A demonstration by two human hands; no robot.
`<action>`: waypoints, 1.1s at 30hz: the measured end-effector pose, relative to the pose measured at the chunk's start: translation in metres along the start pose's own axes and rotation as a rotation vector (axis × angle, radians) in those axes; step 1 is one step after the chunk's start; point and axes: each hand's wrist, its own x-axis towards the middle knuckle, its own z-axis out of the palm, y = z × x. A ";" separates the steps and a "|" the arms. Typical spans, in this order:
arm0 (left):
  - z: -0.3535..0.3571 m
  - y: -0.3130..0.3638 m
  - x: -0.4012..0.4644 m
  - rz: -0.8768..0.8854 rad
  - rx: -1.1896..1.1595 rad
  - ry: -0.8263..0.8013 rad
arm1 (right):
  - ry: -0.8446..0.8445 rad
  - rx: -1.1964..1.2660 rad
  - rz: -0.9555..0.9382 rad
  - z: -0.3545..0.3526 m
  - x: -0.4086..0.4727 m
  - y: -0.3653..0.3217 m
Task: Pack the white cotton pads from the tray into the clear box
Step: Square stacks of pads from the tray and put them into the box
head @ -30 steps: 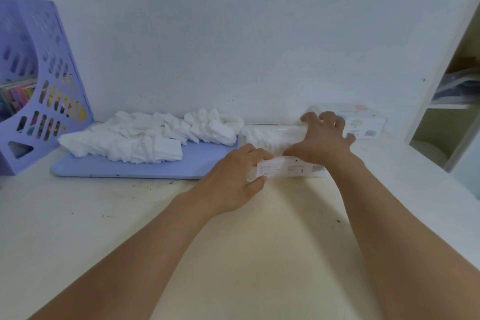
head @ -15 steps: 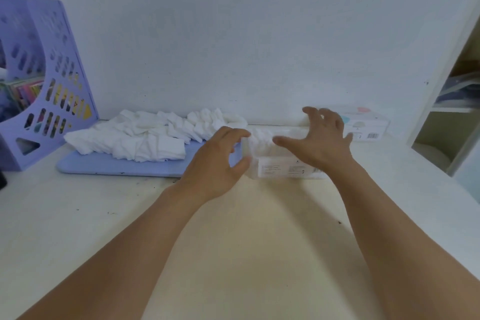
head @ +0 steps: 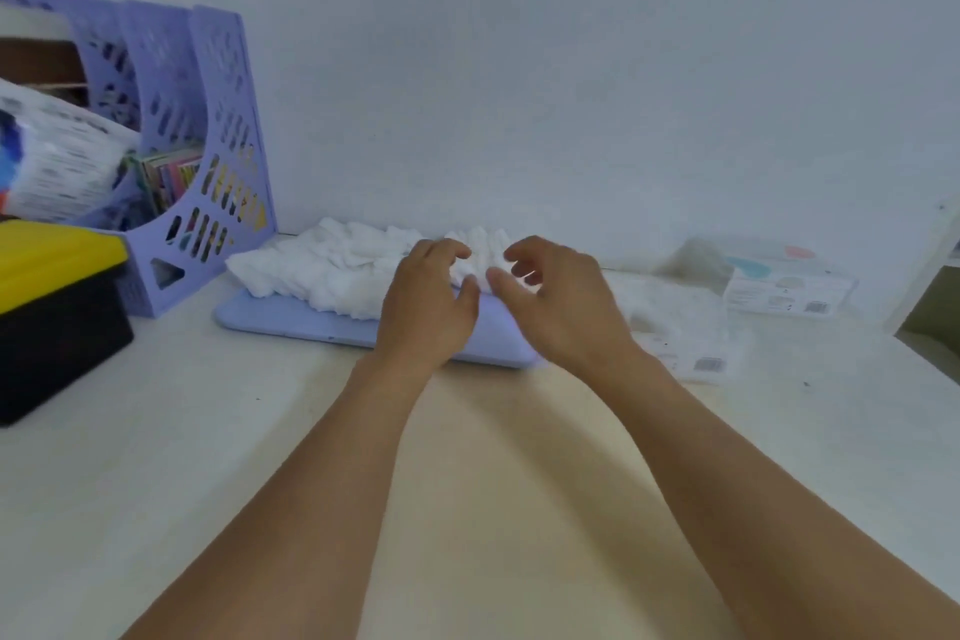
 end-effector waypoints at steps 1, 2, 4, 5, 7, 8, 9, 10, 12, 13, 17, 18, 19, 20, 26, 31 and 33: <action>-0.012 -0.008 0.006 -0.084 0.022 0.018 | -0.128 0.018 -0.005 0.016 0.007 -0.012; -0.023 -0.017 0.011 -0.180 0.047 0.018 | -0.222 -0.003 -0.016 0.032 0.013 -0.021; -0.044 -0.035 0.018 -0.320 0.081 -0.009 | -0.305 -0.076 -0.031 0.060 0.025 -0.039; -0.051 -0.040 0.018 -0.344 0.096 -0.029 | -0.314 -0.106 -0.029 0.071 0.029 -0.045; -0.066 -0.055 0.011 -0.360 0.174 -0.068 | -0.301 -0.194 -0.026 0.098 0.038 -0.057; -0.070 -0.063 0.005 -0.353 0.216 -0.082 | -0.287 -0.249 -0.013 0.109 0.041 -0.061; -0.074 -0.072 -0.003 -0.343 0.243 -0.089 | -0.282 -0.290 0.003 0.121 0.044 -0.063; -0.076 -0.080 -0.011 -0.318 0.252 -0.095 | -0.277 -0.316 0.023 0.130 0.046 -0.065; -0.075 -0.089 -0.024 -0.268 0.227 -0.089 | -0.270 -0.367 0.062 0.141 0.048 -0.066; -0.076 -0.091 -0.027 -0.280 0.203 -0.073 | -0.264 -0.388 0.061 0.144 0.048 -0.068; -0.075 -0.087 -0.027 -0.340 0.172 -0.071 | -0.237 -0.501 -0.060 0.138 0.048 -0.068; -0.074 -0.086 -0.029 -0.340 0.161 -0.094 | -0.247 -0.537 -0.090 0.134 0.048 -0.067; -0.075 -0.086 -0.030 -0.340 0.139 -0.112 | -0.256 -0.548 -0.108 0.129 0.047 -0.063; -0.075 -0.085 -0.031 -0.339 0.112 -0.121 | -0.246 -0.526 -0.117 0.124 0.047 -0.060; -0.076 -0.065 -0.036 -0.363 -0.151 0.093 | 0.040 0.263 0.013 0.081 0.027 -0.039; -0.074 0.002 -0.023 -0.667 -0.926 -0.219 | -0.339 1.096 0.302 0.006 0.007 -0.030; -0.071 0.030 -0.018 -0.682 -1.086 -0.592 | -0.382 1.098 0.291 -0.016 -0.002 -0.017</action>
